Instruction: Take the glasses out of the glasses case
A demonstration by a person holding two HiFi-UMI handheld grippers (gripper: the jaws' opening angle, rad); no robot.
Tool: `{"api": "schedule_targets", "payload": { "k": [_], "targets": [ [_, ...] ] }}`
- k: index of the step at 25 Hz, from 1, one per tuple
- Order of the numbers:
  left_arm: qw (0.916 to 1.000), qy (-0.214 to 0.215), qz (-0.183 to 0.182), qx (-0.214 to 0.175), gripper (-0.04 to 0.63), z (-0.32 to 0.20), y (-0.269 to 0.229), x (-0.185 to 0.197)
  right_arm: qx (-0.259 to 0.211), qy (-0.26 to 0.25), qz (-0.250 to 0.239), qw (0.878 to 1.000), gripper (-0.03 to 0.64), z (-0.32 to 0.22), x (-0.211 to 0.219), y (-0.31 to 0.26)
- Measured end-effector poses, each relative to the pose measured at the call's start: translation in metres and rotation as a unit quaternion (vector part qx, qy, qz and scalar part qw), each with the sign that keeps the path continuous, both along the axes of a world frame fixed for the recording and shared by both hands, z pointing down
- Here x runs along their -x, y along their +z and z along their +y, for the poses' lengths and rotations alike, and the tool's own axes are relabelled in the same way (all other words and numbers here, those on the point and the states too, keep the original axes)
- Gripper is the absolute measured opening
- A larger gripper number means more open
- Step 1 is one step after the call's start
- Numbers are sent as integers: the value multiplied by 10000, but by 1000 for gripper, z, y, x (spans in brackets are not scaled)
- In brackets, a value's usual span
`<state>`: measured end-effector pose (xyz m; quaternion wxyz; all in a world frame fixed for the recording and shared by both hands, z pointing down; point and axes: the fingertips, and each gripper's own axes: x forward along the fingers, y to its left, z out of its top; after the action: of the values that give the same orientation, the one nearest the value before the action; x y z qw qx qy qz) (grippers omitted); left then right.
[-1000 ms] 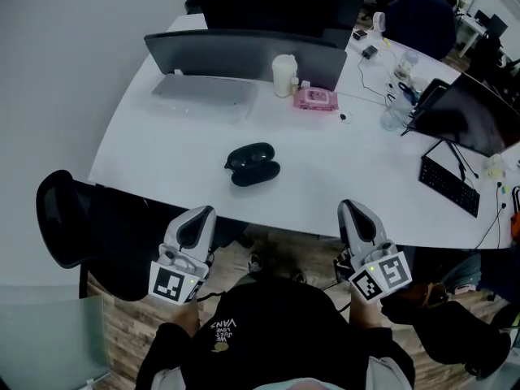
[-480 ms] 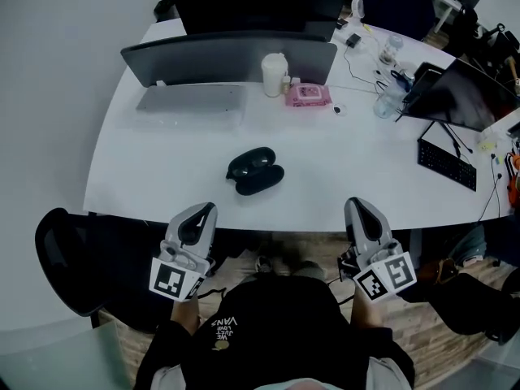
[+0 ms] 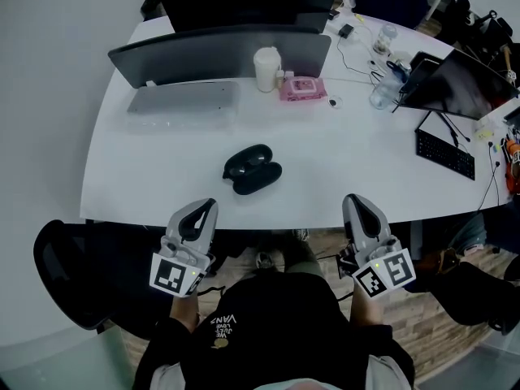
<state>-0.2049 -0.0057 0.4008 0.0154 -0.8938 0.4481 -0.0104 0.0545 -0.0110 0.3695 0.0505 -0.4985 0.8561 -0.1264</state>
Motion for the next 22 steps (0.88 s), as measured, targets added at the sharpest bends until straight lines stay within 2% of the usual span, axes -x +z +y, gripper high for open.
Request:
{"api": "schedule_targets", "payload": {
  "k": [14,22],
  "targets": [
    [9994,-340,-101,-16,2,-37,9,-6,20,-378,-87,9992,-1,-44,-1,5],
    [9984,-459,-317,89,2,-67,21,-13,93,-651,-108,9978,0,-76,-4,12]
  ]
}}
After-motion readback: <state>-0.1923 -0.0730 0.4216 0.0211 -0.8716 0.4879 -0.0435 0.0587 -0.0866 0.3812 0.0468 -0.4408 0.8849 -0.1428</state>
